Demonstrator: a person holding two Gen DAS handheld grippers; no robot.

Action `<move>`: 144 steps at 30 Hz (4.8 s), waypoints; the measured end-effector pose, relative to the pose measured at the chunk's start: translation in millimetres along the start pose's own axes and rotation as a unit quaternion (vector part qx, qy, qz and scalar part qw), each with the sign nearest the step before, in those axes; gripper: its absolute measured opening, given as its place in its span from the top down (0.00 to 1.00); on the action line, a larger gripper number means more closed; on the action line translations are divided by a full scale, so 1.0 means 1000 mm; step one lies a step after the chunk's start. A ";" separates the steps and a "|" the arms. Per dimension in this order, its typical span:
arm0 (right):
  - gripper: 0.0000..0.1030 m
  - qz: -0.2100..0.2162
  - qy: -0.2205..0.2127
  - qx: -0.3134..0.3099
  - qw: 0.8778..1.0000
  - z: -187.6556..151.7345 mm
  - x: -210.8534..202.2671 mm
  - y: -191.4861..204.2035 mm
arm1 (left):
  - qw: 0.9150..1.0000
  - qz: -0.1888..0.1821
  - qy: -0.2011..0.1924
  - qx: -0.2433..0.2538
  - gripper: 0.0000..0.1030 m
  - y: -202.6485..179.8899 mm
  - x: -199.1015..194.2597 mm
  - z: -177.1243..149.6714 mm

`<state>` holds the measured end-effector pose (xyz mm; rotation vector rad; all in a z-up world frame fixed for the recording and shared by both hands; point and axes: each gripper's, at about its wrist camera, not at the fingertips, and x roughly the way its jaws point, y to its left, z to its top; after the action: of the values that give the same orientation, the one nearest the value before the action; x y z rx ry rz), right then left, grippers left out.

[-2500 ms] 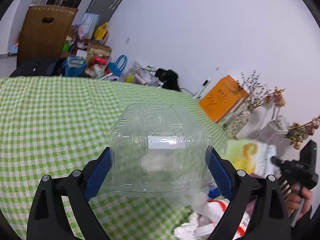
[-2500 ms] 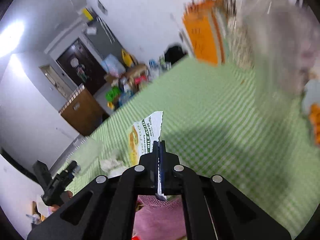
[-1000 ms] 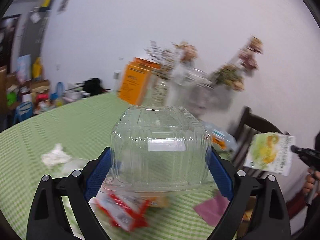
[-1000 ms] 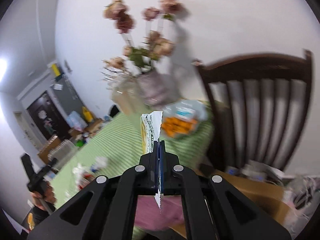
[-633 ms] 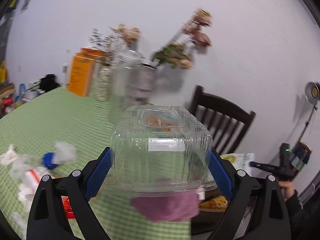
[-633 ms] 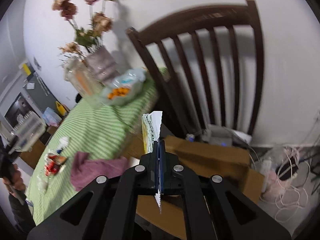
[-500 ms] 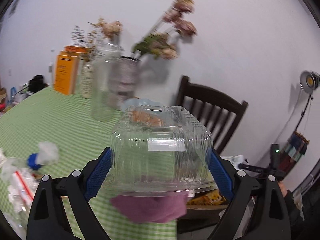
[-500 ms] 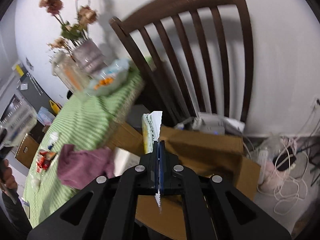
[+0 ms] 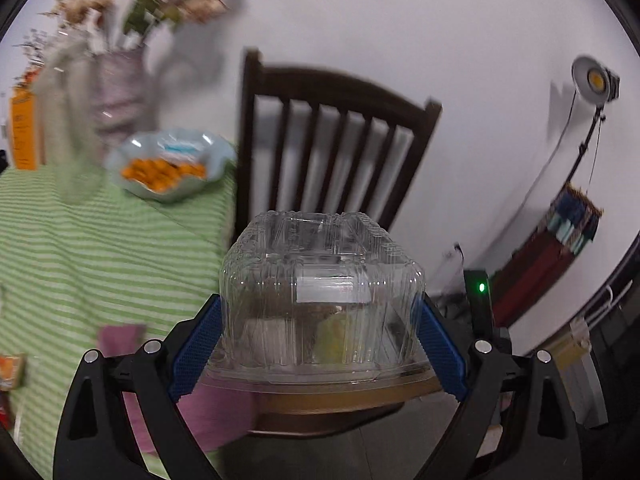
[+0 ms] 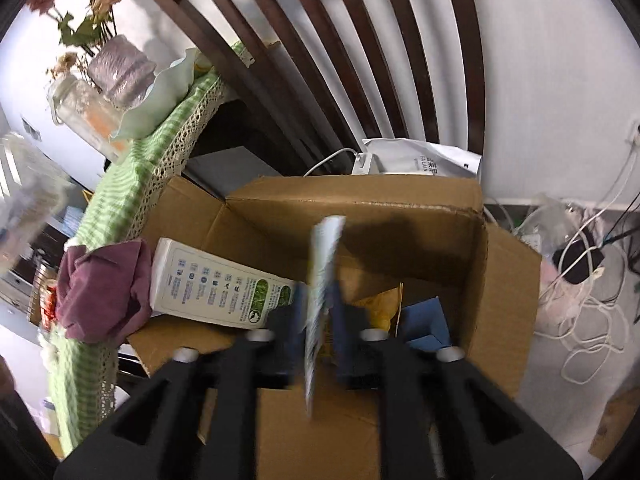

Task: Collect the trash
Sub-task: 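Carry the clamshell and yellow snack bag into the cardboard box and open both tools, then move both open tools back over the table, then grasp the purple cloth with the right tool while the left tool grasps the clear plastic bag, then carry the purple cloth and plastic bag into the cardboard box and open both tools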

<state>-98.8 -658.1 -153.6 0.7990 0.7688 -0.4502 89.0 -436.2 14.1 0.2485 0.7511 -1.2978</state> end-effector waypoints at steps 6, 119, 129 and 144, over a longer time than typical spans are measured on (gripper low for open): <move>0.65 -0.023 -0.035 0.004 0.999 0.006 -0.020 -0.018 | 0.997 0.007 0.081 0.017 0.13 -0.029 0.067 -0.007; 0.94 0.048 -0.119 -0.385 0.914 0.010 -0.035 0.366 | 0.890 0.377 -0.094 -0.239 0.93 0.231 -0.309 -0.161; 0.94 0.050 -0.187 -0.395 0.898 0.054 -0.108 0.360 | 0.925 0.318 -0.116 -0.175 0.93 0.185 -0.273 -0.092; 0.94 0.026 -0.268 -0.396 0.878 0.089 -0.226 0.328 | 0.974 0.185 -0.109 -0.071 0.93 0.091 -0.188 0.004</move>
<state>-2.5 -503.1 211.9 -0.0882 0.3438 -0.2454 160.6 -266.3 113.2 0.1210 0.5741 -0.8966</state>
